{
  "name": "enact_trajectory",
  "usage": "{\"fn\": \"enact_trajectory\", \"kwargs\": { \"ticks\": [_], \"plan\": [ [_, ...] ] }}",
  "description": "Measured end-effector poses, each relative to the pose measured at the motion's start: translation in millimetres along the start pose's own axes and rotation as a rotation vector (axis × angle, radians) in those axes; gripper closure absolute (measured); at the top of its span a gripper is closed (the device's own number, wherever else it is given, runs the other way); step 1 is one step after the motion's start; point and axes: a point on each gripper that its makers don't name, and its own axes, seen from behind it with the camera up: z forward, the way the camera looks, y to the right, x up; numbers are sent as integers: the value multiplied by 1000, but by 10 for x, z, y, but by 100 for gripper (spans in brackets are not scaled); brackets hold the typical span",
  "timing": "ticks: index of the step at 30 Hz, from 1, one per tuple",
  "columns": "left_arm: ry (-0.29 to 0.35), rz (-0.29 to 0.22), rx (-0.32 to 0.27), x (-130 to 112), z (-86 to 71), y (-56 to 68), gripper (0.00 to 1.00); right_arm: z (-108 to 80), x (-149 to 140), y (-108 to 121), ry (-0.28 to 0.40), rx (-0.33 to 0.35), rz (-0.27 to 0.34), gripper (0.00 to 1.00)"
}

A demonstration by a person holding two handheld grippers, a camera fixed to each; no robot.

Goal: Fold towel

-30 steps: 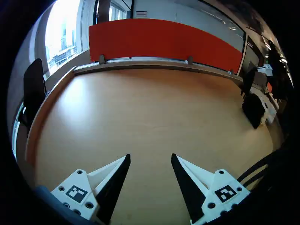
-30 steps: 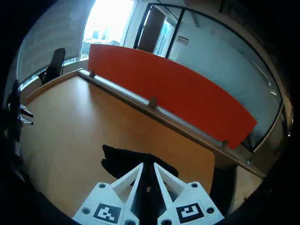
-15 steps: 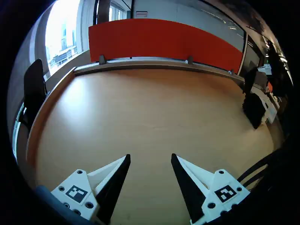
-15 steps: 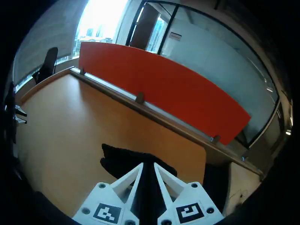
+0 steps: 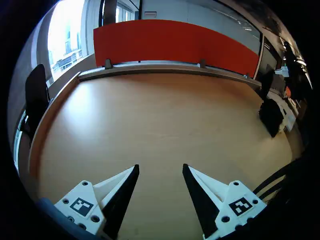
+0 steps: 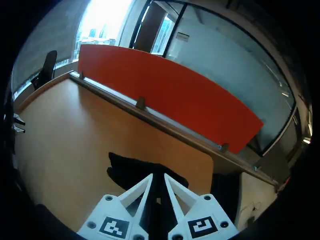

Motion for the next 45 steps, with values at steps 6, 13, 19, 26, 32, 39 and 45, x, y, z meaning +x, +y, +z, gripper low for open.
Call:
{"fn": "enact_trajectory", "kwargs": {
  "ticks": [6, 13, 19, 26, 32, 39, 45],
  "plan": [
    [-1, 1, -3, 18, 19, 29, 20, 1, -36, 44, -8, -1, 2, 96],
    [0, 11, -5, 63, 30, 44, 20, -17, -114, 50, -19, 5, 7, 96],
    [1, 16, -8, 98, 28, 54, 20, -83, -230, 84, -30, 1, 16, 96],
    [2, 24, -13, 103, 14, 84, 20, -227, -499, 137, -58, -5, 35, 96],
    [2, 28, -19, 87, 4, 120, 20, -362, -869, 172, -107, -13, 62, 96],
    [-1, 30, -23, 57, -11, 150, 20, -500, -1255, 150, -154, -23, 104, 96],
    [-2, 33, -24, 38, -18, 153, 20, -567, -1492, 100, -183, -29, 141, 96]
  ]
}}
